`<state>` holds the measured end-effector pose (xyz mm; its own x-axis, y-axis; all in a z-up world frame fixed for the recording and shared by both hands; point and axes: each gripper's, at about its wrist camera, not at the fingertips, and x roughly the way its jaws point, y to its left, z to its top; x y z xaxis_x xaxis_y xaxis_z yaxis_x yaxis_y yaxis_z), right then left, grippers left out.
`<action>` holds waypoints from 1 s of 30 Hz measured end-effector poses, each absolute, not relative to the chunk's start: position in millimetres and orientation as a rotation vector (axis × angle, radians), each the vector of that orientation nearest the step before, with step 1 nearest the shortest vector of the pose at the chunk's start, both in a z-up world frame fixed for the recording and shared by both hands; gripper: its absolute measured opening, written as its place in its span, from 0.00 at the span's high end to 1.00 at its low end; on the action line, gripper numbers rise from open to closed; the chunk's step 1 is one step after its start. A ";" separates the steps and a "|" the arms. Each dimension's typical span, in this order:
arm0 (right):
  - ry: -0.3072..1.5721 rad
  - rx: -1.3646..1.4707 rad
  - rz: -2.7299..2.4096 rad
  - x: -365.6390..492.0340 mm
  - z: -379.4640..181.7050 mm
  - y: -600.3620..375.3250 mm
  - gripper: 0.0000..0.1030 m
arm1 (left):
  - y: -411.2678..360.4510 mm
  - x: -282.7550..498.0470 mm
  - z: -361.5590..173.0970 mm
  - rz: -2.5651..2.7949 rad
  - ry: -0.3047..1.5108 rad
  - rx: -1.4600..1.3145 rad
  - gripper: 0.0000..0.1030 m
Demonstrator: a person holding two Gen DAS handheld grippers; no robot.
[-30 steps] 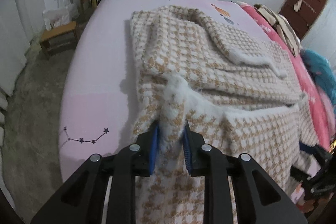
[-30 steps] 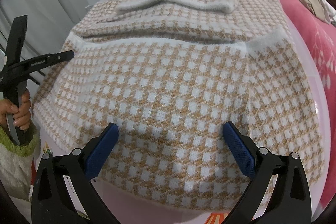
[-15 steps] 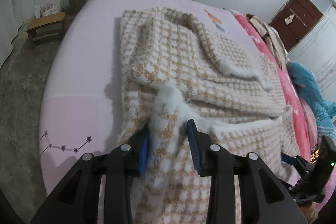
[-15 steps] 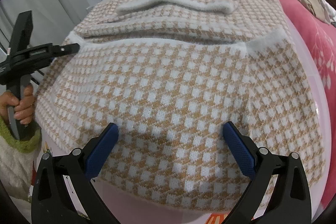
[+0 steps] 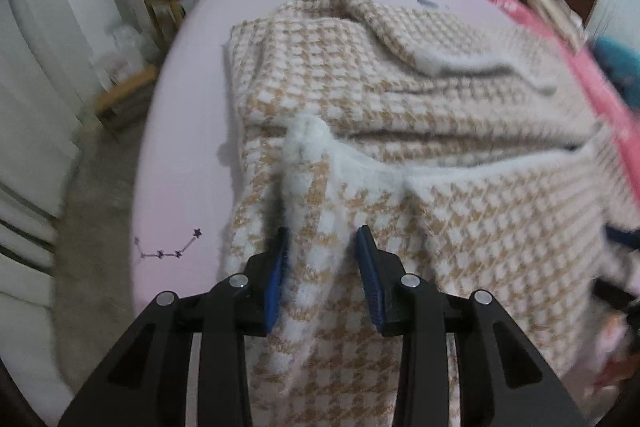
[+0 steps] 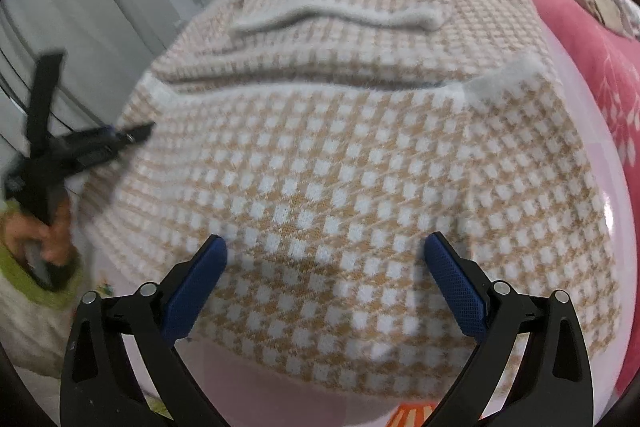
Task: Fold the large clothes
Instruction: 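Grasp the white-trimmed coat edge with the left tool, then grasp the white-trimmed coat edge with the right tool beside the left tool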
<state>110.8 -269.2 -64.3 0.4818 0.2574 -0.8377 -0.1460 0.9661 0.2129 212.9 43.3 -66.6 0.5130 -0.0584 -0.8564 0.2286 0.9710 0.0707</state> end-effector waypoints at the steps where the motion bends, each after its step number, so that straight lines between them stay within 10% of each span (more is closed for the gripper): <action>1: 1.019 0.125 0.245 109.3 -57.8 -275.5 0.09 | 39.2 211.0 -66.7 -0.157 1.009 0.214 0.68; 30: 1.057 0.236 0.169 162.1 -42.2 -381.0 0.65 | 30.5 205.5 -66.7 -0.068 0.978 0.264 0.68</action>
<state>162.1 -381.0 -42.2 0.4823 0.2502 -0.8395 -0.0243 0.9618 0.2727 205.5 30.5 -66.7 0.5591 0.0609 -0.8268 0.1755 0.9660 0.1898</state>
